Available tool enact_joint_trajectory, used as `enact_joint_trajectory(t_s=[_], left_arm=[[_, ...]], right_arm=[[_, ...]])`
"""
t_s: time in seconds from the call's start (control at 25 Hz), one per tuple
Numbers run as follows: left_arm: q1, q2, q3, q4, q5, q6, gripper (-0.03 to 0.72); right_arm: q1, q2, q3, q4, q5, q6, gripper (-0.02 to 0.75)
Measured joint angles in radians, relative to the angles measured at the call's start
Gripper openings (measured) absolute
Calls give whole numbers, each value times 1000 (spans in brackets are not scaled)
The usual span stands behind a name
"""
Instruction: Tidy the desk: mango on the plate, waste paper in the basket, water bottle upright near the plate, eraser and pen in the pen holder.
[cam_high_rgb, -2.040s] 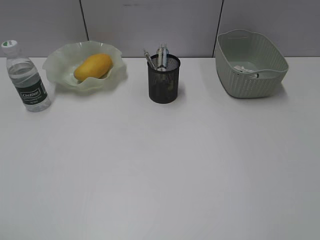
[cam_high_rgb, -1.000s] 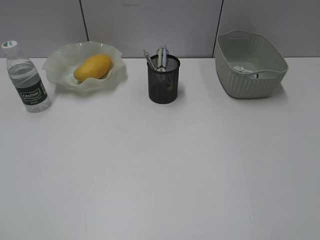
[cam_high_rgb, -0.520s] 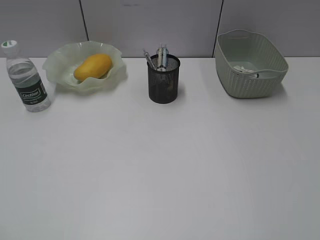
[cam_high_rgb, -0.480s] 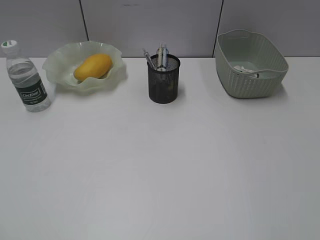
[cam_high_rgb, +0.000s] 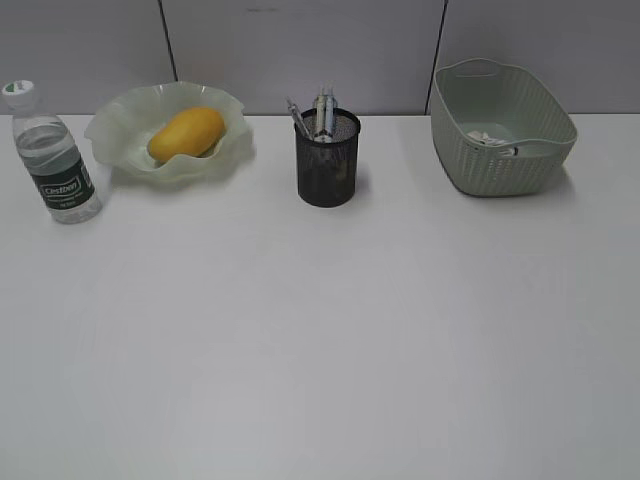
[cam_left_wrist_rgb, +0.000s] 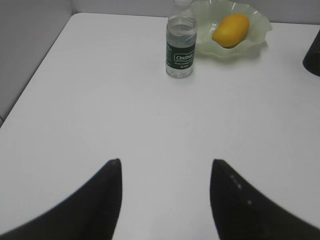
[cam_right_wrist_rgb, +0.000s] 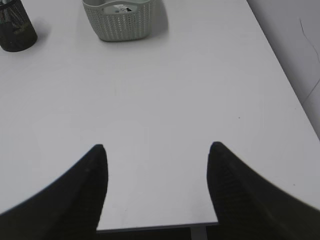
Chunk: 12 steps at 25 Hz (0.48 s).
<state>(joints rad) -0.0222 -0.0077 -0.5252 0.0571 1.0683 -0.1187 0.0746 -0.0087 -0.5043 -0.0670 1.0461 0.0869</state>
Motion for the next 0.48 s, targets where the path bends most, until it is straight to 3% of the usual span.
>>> enact_joint_trajectory(t_s=[0.48], left_arm=[[0, 0, 1, 0, 0, 1, 426]], right_arm=[[0, 0, 0, 0, 0, 2, 501]])
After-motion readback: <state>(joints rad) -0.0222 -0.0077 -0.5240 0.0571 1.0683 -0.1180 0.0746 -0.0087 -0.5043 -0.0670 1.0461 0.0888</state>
